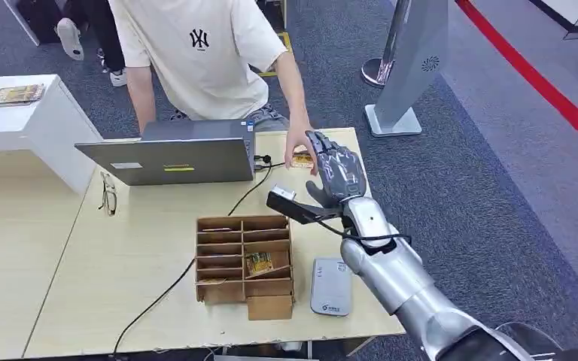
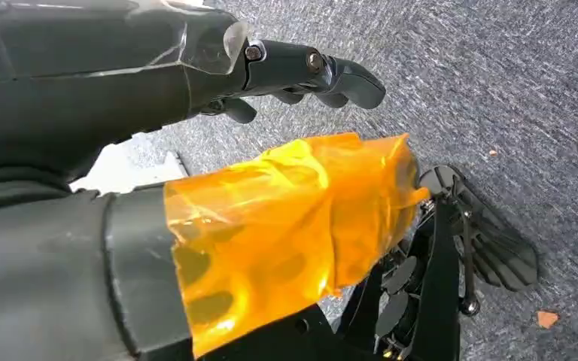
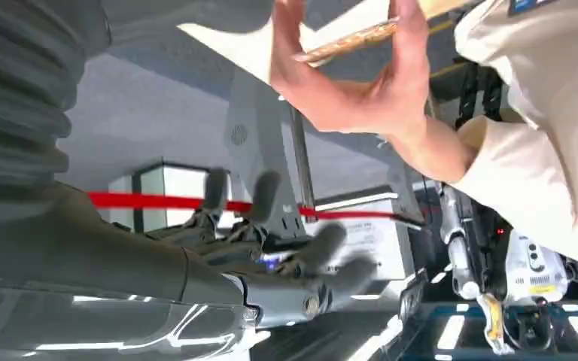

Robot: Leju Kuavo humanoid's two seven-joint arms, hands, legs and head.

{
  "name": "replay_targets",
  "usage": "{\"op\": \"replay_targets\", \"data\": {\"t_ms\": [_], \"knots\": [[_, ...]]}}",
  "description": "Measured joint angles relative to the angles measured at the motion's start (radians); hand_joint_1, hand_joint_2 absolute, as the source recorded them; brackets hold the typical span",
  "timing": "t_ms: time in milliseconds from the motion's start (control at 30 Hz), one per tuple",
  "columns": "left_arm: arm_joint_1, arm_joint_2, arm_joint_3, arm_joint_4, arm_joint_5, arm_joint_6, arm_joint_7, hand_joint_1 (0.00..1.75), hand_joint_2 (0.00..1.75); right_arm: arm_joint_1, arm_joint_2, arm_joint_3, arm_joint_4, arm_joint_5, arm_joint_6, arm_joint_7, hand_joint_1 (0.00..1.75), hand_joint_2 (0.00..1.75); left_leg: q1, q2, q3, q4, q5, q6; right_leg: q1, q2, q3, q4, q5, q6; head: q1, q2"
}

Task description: Pass the card to the sensor for recognition and then transmit it.

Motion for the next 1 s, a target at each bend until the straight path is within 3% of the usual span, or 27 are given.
{"op": "replay_targets", "data": {"t_ms": [167, 533, 733, 767, 800, 833, 867, 933, 1000], "knots": [[0.0, -0.007, 0.0, 0.0, 0.003, 0.0, 0.001, 0.0, 0.0, 0.06, 0.002, -0.014, -0.082, -0.093, -0.016, -0.047, 0.0, 1.75, 0.0, 0.0, 0.0, 0.0, 0.0, 0.0, 0.0, 0.0, -0.001, 0.0, 0.0, 0.0, 0.0, 0.0], [-0.001, -0.014, 0.005, 0.001, 0.052, 0.04, -0.038, 0.0, 0.0, 0.277, 0.018, -0.035, -0.426, -0.337, -0.068, -0.215, 0.0, 1.75, 0.0, 0.0, -0.001, 0.0, 0.0, 0.0, 0.0, 0.0, -0.001, 0.0, 0.0, 0.0, 0.0, 0.0], [-0.002, -0.014, 0.011, 0.007, 0.08, 0.054, -0.056, 0.0, 0.0, 0.379, 0.018, -0.006, -0.564, -0.423, -0.055, -0.231, 0.0, 1.75, 0.0, 0.0, -0.001, 0.0, -0.001, 0.0, 0.0, 0.0, -0.002, 0.0, 0.0, 0.0, 0.0, 0.0], [-0.002, -0.015, 0.012, 0.011, 0.084, 0.056, -0.058, 0.0, 0.0, 0.401, 0.018, 0.0, -0.581, -0.43, -0.055, -0.236, 0.1, 1.75, 0.0, 0.0, -0.001, 0.0, -0.001, 0.0, 0.0, 0.0, -0.001, 0.0, -0.001, 0.0, 0.0, 0.0], [-0.002, -0.014, 0.013, 0.013, 0.086, 0.058, -0.059, 0.0, 0.0, 0.422, 0.018, 0.01, -0.59, -0.432, -0.055, -0.238, 0.77, 1.75, 0.0, 0.0, -0.001, 0.0, 0.0, 0.0, 0.0, 0.0, -0.001, 0.0, -0.001, 0.0, 0.0, 0.0], [-0.002, -0.014, 0.013, 0.015, 0.088, 0.06, -0.059, 0.0, 0.0, 0.436, 0.018, 0.022, -0.593, -0.433, -0.055, -0.238, 0.77, 1.75, 0.0, 0.0, -0.001, 0.0, -0.001, 0.0, 0.0, 0.0, -0.001, 0.0, -0.001, 0.0, 0.0, 0.0], [-0.002, -0.014, 0.013, 0.016, 0.09, 0.061, -0.06, 0.0, 0.0, 0.449, 0.018, 0.032, -0.595, -0.432, -0.054, -0.238, 1.52, 1.75, 0.0, 0.001, -0.001, 0.0, -0.001, 0.0, 0.0, 0.001, -0.002, 0.0, -0.001, 0.0, -0.001, 0.0], [-0.003, -0.014, 0.013, 0.018, 0.092, 0.062, -0.06, 0.0, 0.0, 0.462, 0.018, 0.053, -0.593, -0.426, -0.04, -0.228, 1.71, 1.75, 0.0, 0.001, -0.001, 0.0, -0.001, 0.0, 0.0, 0.001, -0.002, 0.0, -0.001, 0.0, -0.001, 0.0], [-0.003, -0.014, 0.013, 0.019, 0.094, 0.063, -0.059, 0.0, 0.0, 0.467, 0.018, 0.078, -0.577, -0.4, -0.037, -0.211, 1.75, 1.75, 0.0, 0.001, -0.001, 0.0, 0.0, 0.0, 0.0, 0.001, -0.002, 0.0, -0.001, 0.0, 0.0, 0.0]]}}
